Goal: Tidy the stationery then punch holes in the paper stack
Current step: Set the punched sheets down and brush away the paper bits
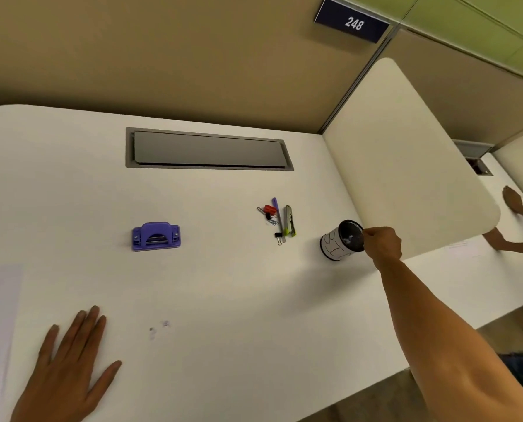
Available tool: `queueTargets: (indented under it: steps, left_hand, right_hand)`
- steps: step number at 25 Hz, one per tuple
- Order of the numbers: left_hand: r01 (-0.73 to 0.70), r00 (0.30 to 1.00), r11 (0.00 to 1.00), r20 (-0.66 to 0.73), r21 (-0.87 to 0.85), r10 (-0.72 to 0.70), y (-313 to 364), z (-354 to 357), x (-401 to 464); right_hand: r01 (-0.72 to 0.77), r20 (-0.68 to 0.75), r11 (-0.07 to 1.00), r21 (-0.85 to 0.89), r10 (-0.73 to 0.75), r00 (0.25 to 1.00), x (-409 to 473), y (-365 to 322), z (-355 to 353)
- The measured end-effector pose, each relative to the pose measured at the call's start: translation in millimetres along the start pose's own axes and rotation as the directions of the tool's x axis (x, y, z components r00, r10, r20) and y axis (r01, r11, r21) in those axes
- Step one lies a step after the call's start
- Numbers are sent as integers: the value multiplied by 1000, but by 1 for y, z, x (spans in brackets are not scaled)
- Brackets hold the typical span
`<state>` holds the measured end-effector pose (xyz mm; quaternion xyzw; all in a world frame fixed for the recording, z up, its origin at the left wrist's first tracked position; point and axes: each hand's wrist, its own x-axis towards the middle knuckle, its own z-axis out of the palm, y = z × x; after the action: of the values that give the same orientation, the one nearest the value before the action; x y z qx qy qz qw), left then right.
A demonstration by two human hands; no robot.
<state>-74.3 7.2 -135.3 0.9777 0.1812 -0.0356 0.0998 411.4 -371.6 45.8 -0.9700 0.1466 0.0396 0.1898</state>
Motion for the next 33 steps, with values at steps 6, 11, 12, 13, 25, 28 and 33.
queueTargets:
  steps: [6, 11, 12, 13, 25, 28, 33]
  left_hand:
    - [-5, 1000, 1000, 28, -13, 6, -2, 1, 1]
    - [-3, 997, 1000, 77, -15, 4, 2, -11, 1]
    - [-7, 996, 1000, 85, -17, 9, 4, -14, 1]
    - [-14, 996, 1000, 89, -18, 15, 7, -15, 3]
    - [10, 992, 1000, 122, -9, -9, 1, -6, 0]
    - [19, 992, 1000, 127, 3, -19, 2, -5, 0]
    - [29, 991, 1000, 131, 7, -30, 1, -4, 0]
  right_hand:
    - [13, -93, 997, -71, -20, 995, 3, -9, -3]
    - [170, -195, 974, 147, -140, 971, -29, -13, 17]
    - [222, -214, 951, 214, -176, 961, -42, -12, 25]
    - [259, -225, 922, 288, -198, 954, -57, -10, 32]
    - [787, 303, 617, 12, -752, 586, -331, -1, 207]
    - [764, 354, 636, -107, -693, 627, -369, 3, 213]
    - [836, 364, 543, -76, -766, 531, -393, -2, 222]
